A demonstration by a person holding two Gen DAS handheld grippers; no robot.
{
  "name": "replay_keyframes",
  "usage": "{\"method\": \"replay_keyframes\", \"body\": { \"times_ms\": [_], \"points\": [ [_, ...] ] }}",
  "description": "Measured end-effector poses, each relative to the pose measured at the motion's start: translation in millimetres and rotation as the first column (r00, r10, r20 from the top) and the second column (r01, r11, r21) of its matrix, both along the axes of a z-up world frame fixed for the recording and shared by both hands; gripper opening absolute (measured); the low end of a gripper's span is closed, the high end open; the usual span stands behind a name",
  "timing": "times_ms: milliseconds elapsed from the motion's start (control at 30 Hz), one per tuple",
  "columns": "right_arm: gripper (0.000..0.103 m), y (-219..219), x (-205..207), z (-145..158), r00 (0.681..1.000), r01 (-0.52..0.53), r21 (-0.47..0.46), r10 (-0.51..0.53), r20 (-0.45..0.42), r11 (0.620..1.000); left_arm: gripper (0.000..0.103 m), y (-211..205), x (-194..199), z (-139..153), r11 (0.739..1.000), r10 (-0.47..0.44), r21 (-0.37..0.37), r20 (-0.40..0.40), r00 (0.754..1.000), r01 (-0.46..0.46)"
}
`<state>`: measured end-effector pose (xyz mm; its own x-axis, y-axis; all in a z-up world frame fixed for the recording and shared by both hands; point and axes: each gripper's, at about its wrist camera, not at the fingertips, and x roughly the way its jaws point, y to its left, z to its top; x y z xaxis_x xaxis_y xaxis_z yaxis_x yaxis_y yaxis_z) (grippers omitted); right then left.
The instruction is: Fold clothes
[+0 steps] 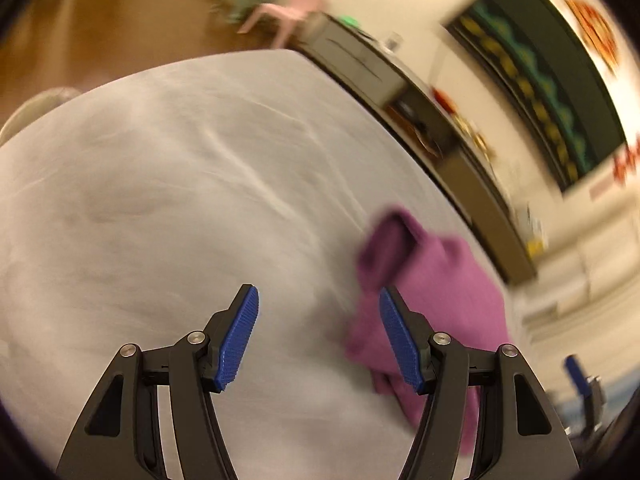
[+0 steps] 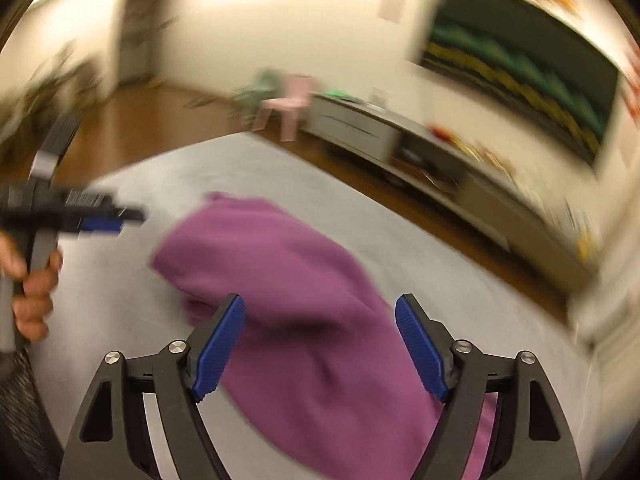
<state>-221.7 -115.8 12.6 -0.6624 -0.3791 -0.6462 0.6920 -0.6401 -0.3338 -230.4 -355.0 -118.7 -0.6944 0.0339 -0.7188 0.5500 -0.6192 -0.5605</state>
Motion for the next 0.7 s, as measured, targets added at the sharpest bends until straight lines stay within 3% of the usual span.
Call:
{"method": "replay_keyframes", "body": {
  "times_ms": [67, 133, 200, 233, 267, 300, 333, 367, 433, 467, 533, 600, 700],
  "points": [
    [0.079, -57, 11, -23, 0.990, -0.118, 0.161, 0.129, -0.061, 0.980, 0.066, -27, 5, -3, 0.996, 0.074, 0.058, -0.003, 0.997, -0.074],
    [0.079, -108, 18, -64, 0.956, -0.182, 0.397, 0.256, -0.141, 0.900, 0.066, -43, 11, -12, 0.986, 0.133, 0.102, -0.006, 0.991, -0.132],
    [0.077, -135, 14, -98, 0.927, -0.165, 0.554, 0.321, -0.197, 0.816, 0.066, -51, 10, -18, 0.983, 0.145, 0.113, -0.006, 0.989, -0.143],
    [0.054, -145, 7, -109, 0.921, -0.156, 0.599, 0.334, -0.198, 0.785, 0.066, -47, 10, -15, 0.987, 0.128, 0.100, -0.017, 0.992, -0.125],
    [0.016, -148, -3, -106, 0.934, -0.151, 0.586, 0.309, -0.180, 0.796, 0.066, -44, 9, -12, 0.990, 0.110, 0.087, -0.027, 0.994, -0.107],
    [0.014, -148, -13, -94, 0.950, -0.141, 0.542, 0.267, -0.160, 0.828, 0.066, -40, 8, -9, 0.993, 0.092, 0.074, -0.037, 0.995, -0.090],
    [0.013, -141, -24, -71, 0.968, -0.123, 0.448, 0.206, -0.141, 0.885, 0.066, -37, 8, -6, 0.996, 0.075, 0.060, -0.047, 0.996, -0.072],
    [0.011, -128, -37, -39, 0.985, -0.090, 0.309, 0.131, -0.115, 0.947, 0.066, -33, 7, -4, 0.997, 0.057, 0.047, -0.057, 0.997, -0.054],
    [0.011, -84, -60, 18, 0.997, 0.032, 0.052, -0.029, -0.068, 0.998, 0.066, -25, 5, 2, 1.000, 0.016, 0.018, -0.075, 0.997, -0.015],
    [0.010, -54, -73, 40, 0.992, 0.115, -0.058, -0.117, -0.036, 0.992, 0.066, -15, 2, 5, 0.999, -0.032, -0.001, -0.081, 0.996, 0.032],
    [0.010, 15, -97, 66, 0.954, 0.298, -0.212, -0.297, 0.038, 0.931, 0.066, 5, -5, 9, 0.991, -0.128, -0.040, -0.090, 0.988, 0.125],
    [0.010, 75, -114, 62, 0.886, 0.464, -0.245, -0.452, 0.104, 0.852, 0.066, 29, -14, 7, 0.975, -0.214, -0.082, -0.073, 0.974, 0.208],
    [0.009, 154, -132, 20, 0.751, 0.657, -0.183, -0.614, 0.242, 0.731, 0.066, 64, -26, 1, 0.940, -0.317, -0.137, -0.020, 0.948, 0.312]
  ]
}}
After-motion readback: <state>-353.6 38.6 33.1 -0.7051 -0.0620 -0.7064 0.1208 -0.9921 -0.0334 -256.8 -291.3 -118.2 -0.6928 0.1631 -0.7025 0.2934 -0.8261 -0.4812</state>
